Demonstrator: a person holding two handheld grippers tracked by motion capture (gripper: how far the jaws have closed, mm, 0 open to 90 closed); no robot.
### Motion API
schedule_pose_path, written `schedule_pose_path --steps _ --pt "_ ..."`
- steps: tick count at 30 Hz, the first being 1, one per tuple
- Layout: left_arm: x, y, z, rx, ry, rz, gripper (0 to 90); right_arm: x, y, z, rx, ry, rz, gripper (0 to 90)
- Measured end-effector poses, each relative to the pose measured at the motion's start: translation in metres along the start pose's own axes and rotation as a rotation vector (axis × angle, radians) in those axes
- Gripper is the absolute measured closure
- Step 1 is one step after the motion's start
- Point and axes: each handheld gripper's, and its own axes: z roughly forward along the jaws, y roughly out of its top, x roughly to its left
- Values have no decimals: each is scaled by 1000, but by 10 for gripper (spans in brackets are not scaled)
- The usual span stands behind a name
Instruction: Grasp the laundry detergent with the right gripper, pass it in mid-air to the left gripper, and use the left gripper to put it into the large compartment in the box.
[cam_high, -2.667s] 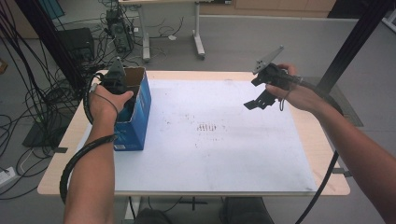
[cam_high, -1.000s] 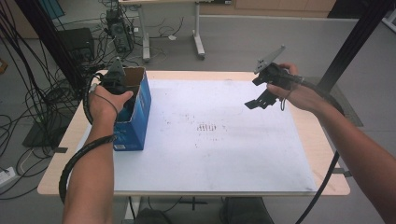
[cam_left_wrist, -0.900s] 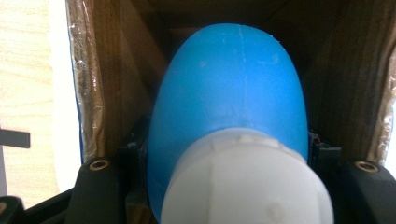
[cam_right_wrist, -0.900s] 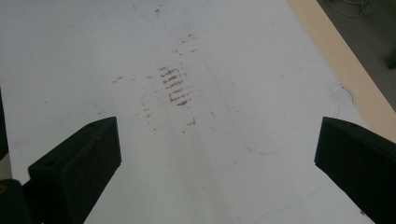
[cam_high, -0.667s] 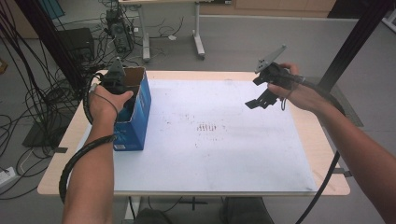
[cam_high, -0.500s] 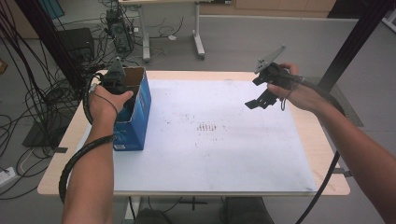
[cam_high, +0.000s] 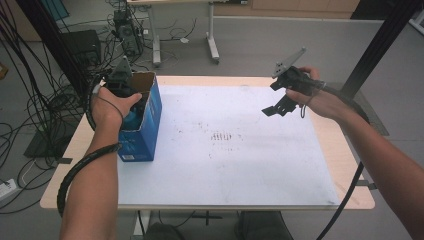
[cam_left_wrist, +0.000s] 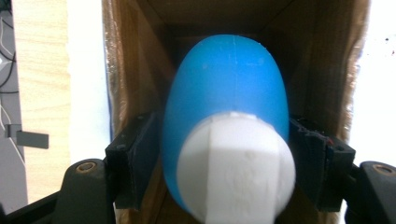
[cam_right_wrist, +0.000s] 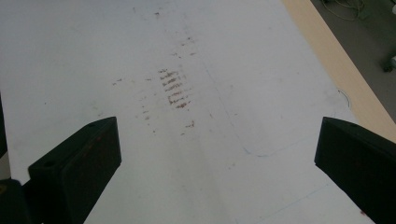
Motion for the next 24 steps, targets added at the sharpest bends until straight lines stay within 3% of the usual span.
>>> schedule_pose_path --steps 16,24 --pt "-6 -13 -46 -40 14 50 266 -5 -2 -1 21 -13 26 4" --pt "-26 -22 -70 -74 13 117 219 -11 -6 -1 53 -33 53 4"
